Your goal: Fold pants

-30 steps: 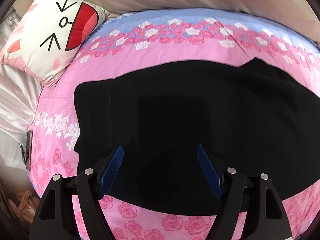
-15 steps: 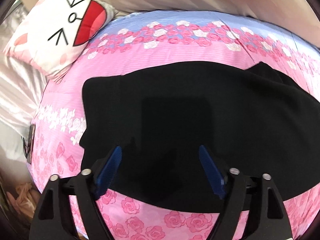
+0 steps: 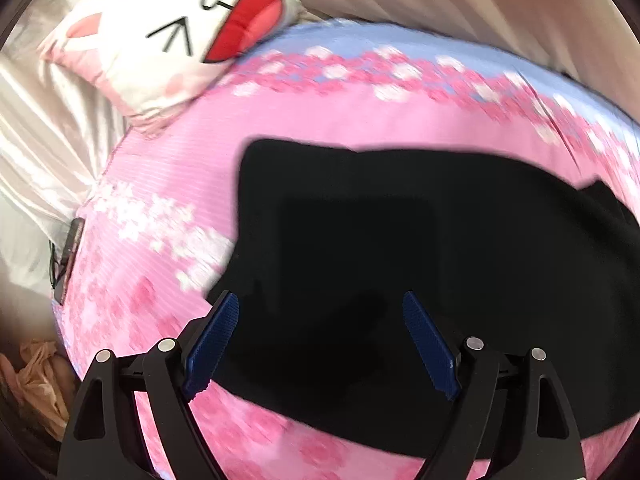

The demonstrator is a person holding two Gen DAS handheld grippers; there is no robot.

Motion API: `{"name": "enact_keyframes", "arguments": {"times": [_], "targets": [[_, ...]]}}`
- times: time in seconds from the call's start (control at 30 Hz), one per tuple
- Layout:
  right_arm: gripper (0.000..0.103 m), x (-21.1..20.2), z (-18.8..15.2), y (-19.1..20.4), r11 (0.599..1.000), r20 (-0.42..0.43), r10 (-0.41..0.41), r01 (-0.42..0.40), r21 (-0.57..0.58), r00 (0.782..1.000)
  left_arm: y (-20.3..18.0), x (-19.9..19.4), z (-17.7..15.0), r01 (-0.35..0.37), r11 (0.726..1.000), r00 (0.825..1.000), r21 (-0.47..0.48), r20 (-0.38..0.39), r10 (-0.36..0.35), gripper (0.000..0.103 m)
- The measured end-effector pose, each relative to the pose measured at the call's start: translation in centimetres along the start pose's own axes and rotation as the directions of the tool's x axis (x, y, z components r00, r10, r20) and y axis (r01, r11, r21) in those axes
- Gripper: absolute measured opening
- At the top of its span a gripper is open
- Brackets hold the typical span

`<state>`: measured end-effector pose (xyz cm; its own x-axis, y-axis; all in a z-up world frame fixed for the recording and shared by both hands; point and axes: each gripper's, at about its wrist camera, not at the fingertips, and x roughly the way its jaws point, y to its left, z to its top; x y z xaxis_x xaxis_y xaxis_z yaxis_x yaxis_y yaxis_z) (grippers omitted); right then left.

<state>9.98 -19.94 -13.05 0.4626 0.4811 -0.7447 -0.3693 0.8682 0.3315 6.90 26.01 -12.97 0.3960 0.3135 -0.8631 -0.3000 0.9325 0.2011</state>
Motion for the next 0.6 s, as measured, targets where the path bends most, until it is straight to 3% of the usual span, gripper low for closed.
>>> {"name": "enact_keyframes", "arguments": {"times": [0.03, 0.13, 0.23, 0.3, 0.33, 0.4, 0.43, 0.5, 0.53, 0.57, 0.6], "targets": [[0.028, 2.3, 1.3, 2.3, 0.998, -0.034, 0.042, -0.043, -0.036, 0.999, 0.8, 0.1, 0.6, -0.002, 1.000, 1.000, -0.005, 0.011, 0.002, 0.082], [0.028, 8.7, 4.7, 9.4, 0.981, -0.118, 0.035, -0.057, -0.186, 0.992, 3.0, 0.4, 2.2, -0.015, 1.000, 0.999, -0.003, 0.042, 0.016, 0.082], [0.028, 13.2, 7.0, 13.0, 0.959, -0.190, -0.036, -0.020, -0.281, 0.981, 5.5, 1.1, 3.7, -0.028, 1.000, 0.998, 0.006, 0.063, 0.028, 0.082], [0.027, 16.2, 7.0, 13.9, 0.941, -0.259, -0.096, 0.003, -0.337, 0.961, 7.0, 2.2, 4.6, -0.022, 1.000, 0.998, 0.004, 0.053, 0.022, 0.082], [0.017, 16.8, 6.9, 13.9, 0.929, -0.285, -0.117, 0.004, -0.370, 0.951, 7.3, 2.8, 4.8, -0.016, 1.000, 0.999, 0.007, 0.040, 0.016, 0.082], [0.008, 16.6, 7.2, 15.0, 0.890, -0.279, -0.154, 0.010, -0.457, 0.948, 7.8, 5.2, 5.2, -0.016, 0.999, 1.000, 0.031, -0.025, 0.017, 0.082], [0.008, 16.2, 8.0, 15.0, 0.892, -0.265, -0.150, 0.015, -0.452, 0.953, 7.8, 5.8, 5.2, -0.035, 0.999, 0.999, 0.038, -0.035, 0.036, 0.082], [0.004, 15.6, 10.5, 12.5, 0.949, -0.211, -0.108, 0.037, -0.313, 0.971, 7.9, 7.3, 5.6, -0.091, 0.994, 0.995, 0.065, -0.027, 0.092, 0.082], [0.000, 15.6, 11.4, 10.9, 0.959, -0.157, -0.145, 0.100, -0.264, 0.977, 7.9, 7.6, 5.6, -0.098, 0.993, 0.995, 0.068, -0.021, 0.099, 0.082], [0.000, 16.2, 12.1, 9.0, 0.958, -0.132, -0.211, 0.179, -0.223, 0.968, 7.8, 8.3, 6.0, -0.104, 0.992, 0.994, 0.067, -0.022, 0.106, 0.082], [0.000, 16.5, 12.4, 7.7, 0.964, -0.153, -0.221, 0.192, -0.182, 0.963, 7.8, 8.8, 6.1, -0.111, 0.992, 0.993, 0.062, -0.029, 0.113, 0.082]]}}
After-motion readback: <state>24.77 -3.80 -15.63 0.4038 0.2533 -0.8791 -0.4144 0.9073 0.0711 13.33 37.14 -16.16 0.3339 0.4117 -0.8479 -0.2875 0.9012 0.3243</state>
